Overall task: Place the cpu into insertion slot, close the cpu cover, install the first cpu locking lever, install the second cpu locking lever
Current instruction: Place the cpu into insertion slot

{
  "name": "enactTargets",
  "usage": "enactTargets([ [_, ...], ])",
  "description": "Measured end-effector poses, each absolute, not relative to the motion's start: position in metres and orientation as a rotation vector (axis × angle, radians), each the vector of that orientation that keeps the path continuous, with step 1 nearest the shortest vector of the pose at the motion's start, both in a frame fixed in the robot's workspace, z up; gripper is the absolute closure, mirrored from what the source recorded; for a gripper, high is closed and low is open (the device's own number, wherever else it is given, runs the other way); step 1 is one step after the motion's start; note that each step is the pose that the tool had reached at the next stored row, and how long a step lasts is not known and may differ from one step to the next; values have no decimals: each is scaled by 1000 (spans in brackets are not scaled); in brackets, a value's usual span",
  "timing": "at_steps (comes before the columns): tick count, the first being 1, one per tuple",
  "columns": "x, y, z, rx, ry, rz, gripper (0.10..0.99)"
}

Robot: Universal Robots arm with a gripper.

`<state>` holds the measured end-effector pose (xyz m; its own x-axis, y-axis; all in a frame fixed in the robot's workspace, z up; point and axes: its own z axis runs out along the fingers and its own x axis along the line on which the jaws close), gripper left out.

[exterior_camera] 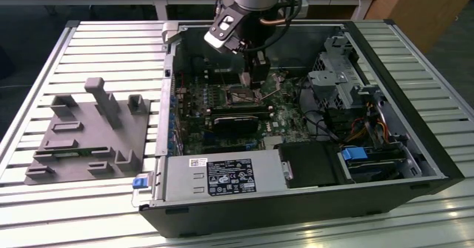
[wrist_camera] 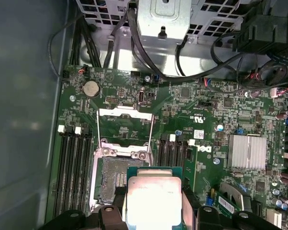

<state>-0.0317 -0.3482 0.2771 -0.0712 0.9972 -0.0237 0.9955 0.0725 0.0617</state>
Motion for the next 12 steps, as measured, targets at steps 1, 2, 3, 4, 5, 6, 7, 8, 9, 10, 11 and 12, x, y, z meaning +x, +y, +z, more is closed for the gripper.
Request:
enactTargets([
  [1, -32, -348, 277, 2099, 2256, 44, 545],
  [2, -32, -348, 276, 2099, 2256, 44, 545],
  [3, -32, -348, 275, 2099, 2256, 43, 545],
  [4, -32, -348, 275, 2099, 2256, 42, 545],
  [5, -32, -348, 274, 2099, 2256, 41, 545],
  [6, -32, -348, 274, 2099, 2255, 41, 545],
  [7, -32, -347, 273, 2098, 2255, 40, 545],
  [8, -32, -347, 273, 2098, 2255, 39, 545],
  [9, -32, -347, 272, 2098, 2255, 39, 545],
  [10, -32, -347, 272, 2098, 2255, 38, 545],
  [11, -32, -347, 271, 2098, 2255, 37, 545],
  [12, -32, -347, 271, 2097, 2254, 37, 545],
])
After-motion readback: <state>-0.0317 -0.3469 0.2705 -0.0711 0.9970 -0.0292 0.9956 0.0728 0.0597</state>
